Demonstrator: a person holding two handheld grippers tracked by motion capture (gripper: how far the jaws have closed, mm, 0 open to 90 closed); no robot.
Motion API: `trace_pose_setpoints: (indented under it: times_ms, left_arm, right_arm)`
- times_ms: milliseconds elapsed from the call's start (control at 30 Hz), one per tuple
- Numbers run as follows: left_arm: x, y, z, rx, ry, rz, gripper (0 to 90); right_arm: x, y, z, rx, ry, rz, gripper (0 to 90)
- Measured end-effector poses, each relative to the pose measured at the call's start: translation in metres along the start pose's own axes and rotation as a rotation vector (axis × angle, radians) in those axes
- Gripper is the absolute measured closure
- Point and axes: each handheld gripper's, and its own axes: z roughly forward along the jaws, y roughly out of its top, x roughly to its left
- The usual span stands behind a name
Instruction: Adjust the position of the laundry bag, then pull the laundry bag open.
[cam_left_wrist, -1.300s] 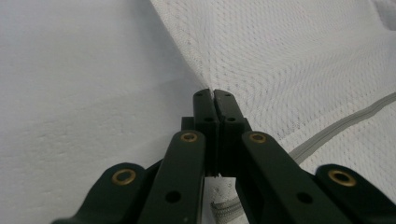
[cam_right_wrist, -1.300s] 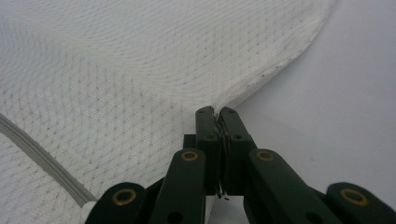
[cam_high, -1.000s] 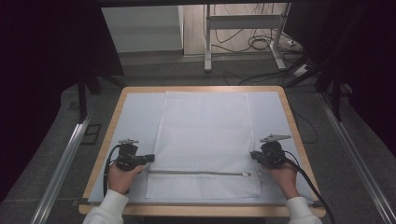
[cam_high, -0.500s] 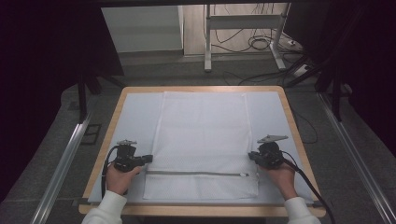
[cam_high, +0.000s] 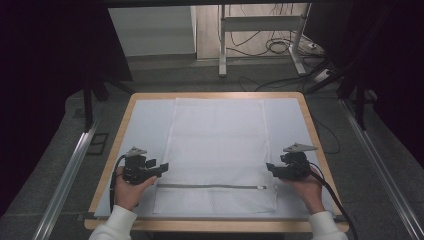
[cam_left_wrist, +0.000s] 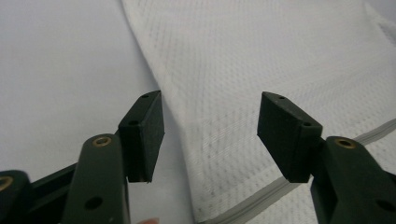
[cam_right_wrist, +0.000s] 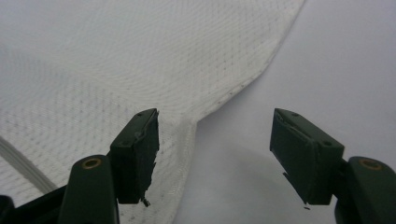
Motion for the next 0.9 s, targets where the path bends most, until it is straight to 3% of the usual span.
trace_pose_setpoints:
  times_ms: [167, 400, 900]
  left_arm:
    - [-0.014, 0.005, -0.005, -0.022, -0.031, 0.032, 38.1]
    - [-0.037, 0.009, 0.000, -0.012, -0.056, 0.089, 33.8]
    - [-0.068, 0.019, 0.014, 0.049, -0.088, 0.116, 31.4]
  right_arm:
    - [-0.004, -0.002, -0.004, -0.010, 0.018, 0.006, 29.7]
    - [-0.007, -0.004, -0.007, -0.011, 0.011, 0.010, 29.7]
    - [-0.011, -0.006, -0.010, -0.009, 0.001, 0.032, 29.6]
